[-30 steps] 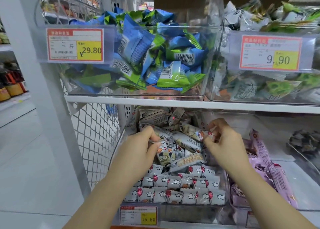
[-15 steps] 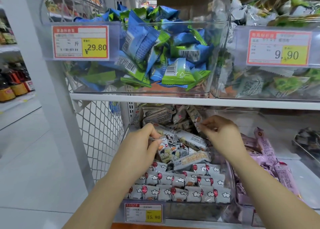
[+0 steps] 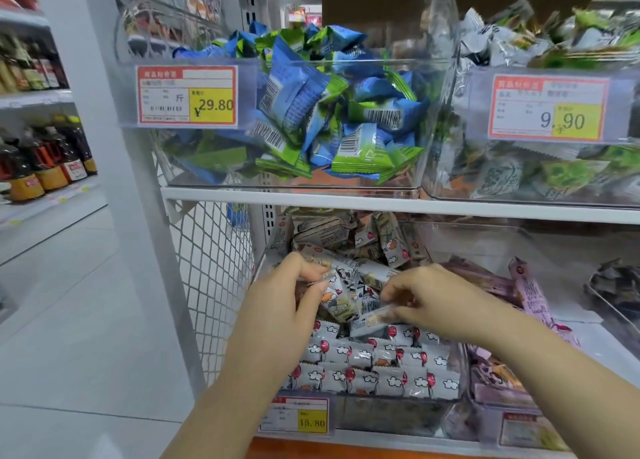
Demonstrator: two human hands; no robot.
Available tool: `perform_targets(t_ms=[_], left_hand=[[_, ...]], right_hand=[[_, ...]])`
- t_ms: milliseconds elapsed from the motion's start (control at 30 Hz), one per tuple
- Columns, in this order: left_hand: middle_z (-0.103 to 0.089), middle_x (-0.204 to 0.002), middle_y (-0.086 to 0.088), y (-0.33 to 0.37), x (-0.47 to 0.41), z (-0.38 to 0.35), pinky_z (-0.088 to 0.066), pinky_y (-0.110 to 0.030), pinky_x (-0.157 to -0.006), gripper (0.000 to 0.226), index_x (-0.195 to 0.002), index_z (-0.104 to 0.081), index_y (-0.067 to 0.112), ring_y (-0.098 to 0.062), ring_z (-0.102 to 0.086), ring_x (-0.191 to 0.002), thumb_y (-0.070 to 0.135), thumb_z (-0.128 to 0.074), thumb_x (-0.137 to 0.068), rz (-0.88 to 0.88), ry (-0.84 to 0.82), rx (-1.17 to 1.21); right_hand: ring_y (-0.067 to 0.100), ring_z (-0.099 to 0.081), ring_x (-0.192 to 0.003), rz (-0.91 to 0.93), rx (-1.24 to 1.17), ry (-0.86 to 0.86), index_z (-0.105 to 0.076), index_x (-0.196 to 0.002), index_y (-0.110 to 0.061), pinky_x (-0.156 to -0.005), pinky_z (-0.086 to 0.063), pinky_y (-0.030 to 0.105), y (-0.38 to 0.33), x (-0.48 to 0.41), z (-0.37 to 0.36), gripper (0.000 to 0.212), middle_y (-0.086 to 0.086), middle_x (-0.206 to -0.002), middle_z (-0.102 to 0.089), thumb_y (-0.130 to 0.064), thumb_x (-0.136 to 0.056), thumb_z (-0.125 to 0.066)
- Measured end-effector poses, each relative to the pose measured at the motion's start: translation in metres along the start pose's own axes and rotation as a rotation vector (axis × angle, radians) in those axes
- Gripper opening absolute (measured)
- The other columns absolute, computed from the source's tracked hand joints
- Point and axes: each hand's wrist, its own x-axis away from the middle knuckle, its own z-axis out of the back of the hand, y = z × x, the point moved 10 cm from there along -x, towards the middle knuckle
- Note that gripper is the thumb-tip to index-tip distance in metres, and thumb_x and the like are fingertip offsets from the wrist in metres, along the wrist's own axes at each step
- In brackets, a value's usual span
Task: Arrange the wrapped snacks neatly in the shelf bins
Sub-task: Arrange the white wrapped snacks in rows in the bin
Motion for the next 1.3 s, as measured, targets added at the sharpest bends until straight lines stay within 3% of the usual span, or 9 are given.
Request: perform_targets(t_ms=[133,267,400,533,767,867,967,1133,1300], left_hand=[[-0.063,-0.1,0.024,-0.011,0.015,0.005,-0.048,-0.009,-0.064,0.012,-0.079,-0.054,0.024,0.008,-0.061,-0.082,0.019,-0.059,-0.089,0.053,0.066,0.093],[-0.063,-0.096,0.025,-0.017,0.018,0.014,-0.045,-0.004,-0.064,0.014,-0.077,-0.056,0.022,0.011,-0.06,-0.082,0.015,-0.061,-0.087,0.07,0.109,0.147],[-0.063,-0.091,0.028,-0.018,0.017,0.019,-0.042,-0.002,-0.06,0.015,-0.076,-0.055,0.021,0.012,-0.06,-0.08,0.014,-0.062,-0.087,0.085,0.121,0.195],[-0.063,-0.092,0.027,-0.022,0.019,0.022,-0.042,-0.002,-0.061,0.015,-0.076,-0.055,0.021,0.01,-0.061,-0.08,0.014,-0.062,-0.087,0.094,0.127,0.207],[-0.063,-0.092,0.028,-0.02,0.019,0.027,-0.04,-0.001,-0.063,0.018,-0.074,-0.053,0.025,0.011,-0.06,-0.08,0.016,-0.061,-0.088,0.091,0.154,0.205],[-0.064,-0.087,0.032,-0.022,0.02,0.035,-0.042,-0.003,-0.062,0.018,-0.074,-0.053,0.027,0.009,-0.062,-0.078,0.019,-0.062,-0.087,0.104,0.192,0.222],[-0.064,-0.088,0.032,-0.029,0.021,0.046,-0.045,-0.014,-0.059,0.017,-0.075,-0.052,0.028,0.008,-0.061,-0.073,0.022,-0.061,-0.087,0.138,0.251,0.221],[-0.064,-0.088,0.027,-0.039,0.022,0.063,-0.04,-0.001,-0.06,0.013,-0.078,-0.054,0.023,0.012,-0.06,-0.076,0.021,-0.061,-0.088,0.177,0.335,0.238],[-0.062,-0.089,0.026,-0.047,0.022,0.07,-0.039,0.002,-0.059,0.014,-0.078,-0.053,0.025,0.013,-0.059,-0.079,0.02,-0.061,-0.088,0.206,0.354,0.224]], right_hand=[[0.009,-0.053,-0.079,0.016,0.168,-0.074,-0.063,-0.11,-0.027,-0.074,-0.048,0.027,-0.009,-0.008,-0.007,0.025,-0.017,-0.08,-0.057,-0.037,-0.087,-0.061],[0.01,-0.048,-0.083,-0.026,0.215,-0.167,-0.059,-0.119,-0.028,-0.076,-0.044,0.026,-0.003,-0.017,-0.018,0.036,-0.01,-0.09,-0.056,-0.042,-0.085,-0.061],[0.01,-0.047,-0.076,-0.049,0.185,-0.246,-0.059,-0.121,-0.025,-0.07,-0.035,0.023,0.001,-0.02,-0.023,0.045,-0.016,-0.076,-0.047,-0.048,-0.082,-0.063],[0.009,-0.053,-0.078,-0.056,0.169,-0.24,-0.061,-0.12,-0.025,-0.077,-0.045,0.025,0.0,-0.019,-0.021,0.049,-0.012,-0.093,-0.062,-0.047,-0.077,-0.069],[0.006,-0.056,-0.075,-0.064,0.173,0.073,-0.067,-0.103,-0.035,-0.065,-0.046,0.024,-0.002,0.002,0.014,0.03,-0.015,-0.087,-0.066,-0.043,-0.074,-0.069],[0.001,-0.059,-0.077,-0.108,-0.01,0.25,-0.07,-0.098,-0.033,-0.068,-0.049,0.024,0.007,0.022,0.032,0.028,-0.017,-0.09,-0.068,-0.041,-0.071,-0.074],[-0.007,-0.055,-0.063,-0.116,-0.266,0.42,-0.068,-0.085,-0.035,-0.056,-0.04,0.009,0.01,0.039,0.045,0.02,-0.021,-0.073,-0.063,-0.031,-0.069,-0.08],[0.0,-0.057,-0.064,-0.086,-0.598,0.557,-0.067,-0.081,-0.031,-0.062,-0.047,0.013,-0.002,0.033,0.051,0.015,-0.009,-0.074,-0.067,-0.027,-0.071,-0.078],[0.015,-0.063,-0.07,-0.213,-0.678,0.764,-0.064,-0.074,-0.02,-0.067,-0.051,0.027,-0.008,-0.014,0.044,0.014,-0.003,-0.072,-0.068,-0.03,-0.075,-0.074]])
